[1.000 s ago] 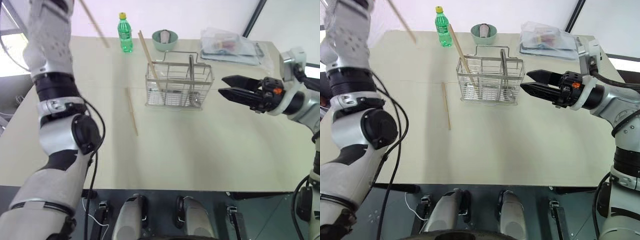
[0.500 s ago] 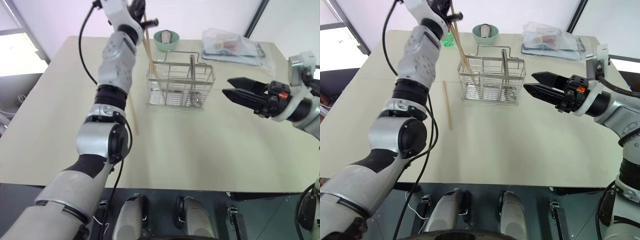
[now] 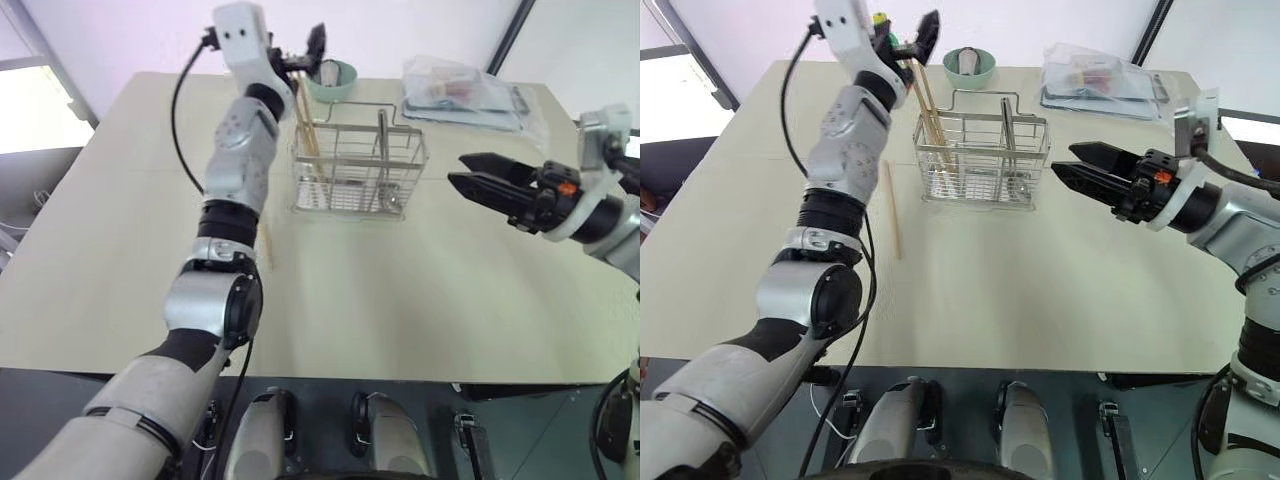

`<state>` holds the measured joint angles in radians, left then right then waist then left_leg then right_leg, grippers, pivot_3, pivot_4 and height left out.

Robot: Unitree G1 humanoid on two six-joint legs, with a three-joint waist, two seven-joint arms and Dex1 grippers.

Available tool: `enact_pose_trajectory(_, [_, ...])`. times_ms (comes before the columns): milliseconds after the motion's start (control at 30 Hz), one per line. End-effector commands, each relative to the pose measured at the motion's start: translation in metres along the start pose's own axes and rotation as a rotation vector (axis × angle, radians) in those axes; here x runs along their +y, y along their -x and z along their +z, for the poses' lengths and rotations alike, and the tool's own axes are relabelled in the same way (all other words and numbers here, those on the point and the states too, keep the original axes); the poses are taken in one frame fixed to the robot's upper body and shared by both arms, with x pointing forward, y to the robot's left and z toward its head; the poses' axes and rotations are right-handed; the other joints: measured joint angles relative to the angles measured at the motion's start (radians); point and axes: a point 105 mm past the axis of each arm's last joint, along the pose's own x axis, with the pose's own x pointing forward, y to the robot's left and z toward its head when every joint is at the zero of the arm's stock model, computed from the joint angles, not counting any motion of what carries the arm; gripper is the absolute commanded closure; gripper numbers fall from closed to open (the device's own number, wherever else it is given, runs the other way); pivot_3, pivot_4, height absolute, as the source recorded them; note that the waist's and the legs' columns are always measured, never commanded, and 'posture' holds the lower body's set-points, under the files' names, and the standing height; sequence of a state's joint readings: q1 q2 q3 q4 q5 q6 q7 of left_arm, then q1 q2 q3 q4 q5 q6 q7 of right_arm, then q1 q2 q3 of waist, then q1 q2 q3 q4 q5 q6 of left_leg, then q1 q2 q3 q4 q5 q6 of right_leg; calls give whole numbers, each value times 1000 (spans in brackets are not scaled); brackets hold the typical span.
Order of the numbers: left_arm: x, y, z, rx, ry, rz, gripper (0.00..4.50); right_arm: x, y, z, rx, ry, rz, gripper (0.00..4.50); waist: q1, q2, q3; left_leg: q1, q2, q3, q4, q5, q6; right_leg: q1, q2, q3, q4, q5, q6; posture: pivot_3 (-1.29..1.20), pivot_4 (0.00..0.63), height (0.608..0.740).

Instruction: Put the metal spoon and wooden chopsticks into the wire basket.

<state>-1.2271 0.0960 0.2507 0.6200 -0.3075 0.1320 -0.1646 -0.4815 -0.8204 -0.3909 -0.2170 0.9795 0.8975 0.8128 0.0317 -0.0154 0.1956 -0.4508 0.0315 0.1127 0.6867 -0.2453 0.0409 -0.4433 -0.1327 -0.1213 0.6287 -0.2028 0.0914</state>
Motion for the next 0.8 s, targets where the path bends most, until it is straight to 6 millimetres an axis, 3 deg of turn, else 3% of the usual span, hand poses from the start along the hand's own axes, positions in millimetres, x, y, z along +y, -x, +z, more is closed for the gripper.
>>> enact_pose_trajectory(33, [5,5,66,-109,-14,29,45,0,-3,12,-36,50,18,1461,-2,0,0,0,0,0,0,0,0,0,0,0,0,0,0,0,150,707])
enact_pose_trajectory(100, [21,11,80,-71,-25,102,45,-1,-5,11,-36,52,27,1461,-2,0,0,0,0,0,0,0,0,0,0,0,0,0,0,0,150,707])
enact_pose_trajectory(200, [55,21,70,107,-43,282,45,-2,-8,11,-43,46,38,1461,-1,0,0,1,0,0,0,0,0,1,0,0,0,0,0,0,150,707])
enact_pose_trajectory(267, [77,32,46,263,-65,409,45,-2,-10,9,-40,44,47,1461,4,0,0,3,0,-1,0,0,0,3,0,0,1,0,0,0,150,707])
enact_pose_trajectory(367, [94,49,-7,501,-47,518,45,-3,-13,6,-38,39,56,1461,11,0,0,4,-1,-1,1,0,0,5,0,0,0,0,1,0,150,707])
enact_pose_trajectory(467, [87,62,-65,736,45,498,45,-5,-16,6,-39,39,61,1461,10,0,0,4,-1,-2,2,0,0,6,0,0,0,0,1,0,150,707])
enact_pose_trajectory(600, [81,73,-115,877,51,463,45,-5,-19,8,-45,40,71,1461,5,0,0,1,-1,-1,2,3,-4,3,0,-1,0,0,1,0,150,707])
enact_pose_trajectory(800, [81,83,-145,970,26,464,45,-1,-15,4,-36,43,63,1461,-4,0,0,1,0,0,1,3,-5,1,0,0,1,0,0,0,150,707])
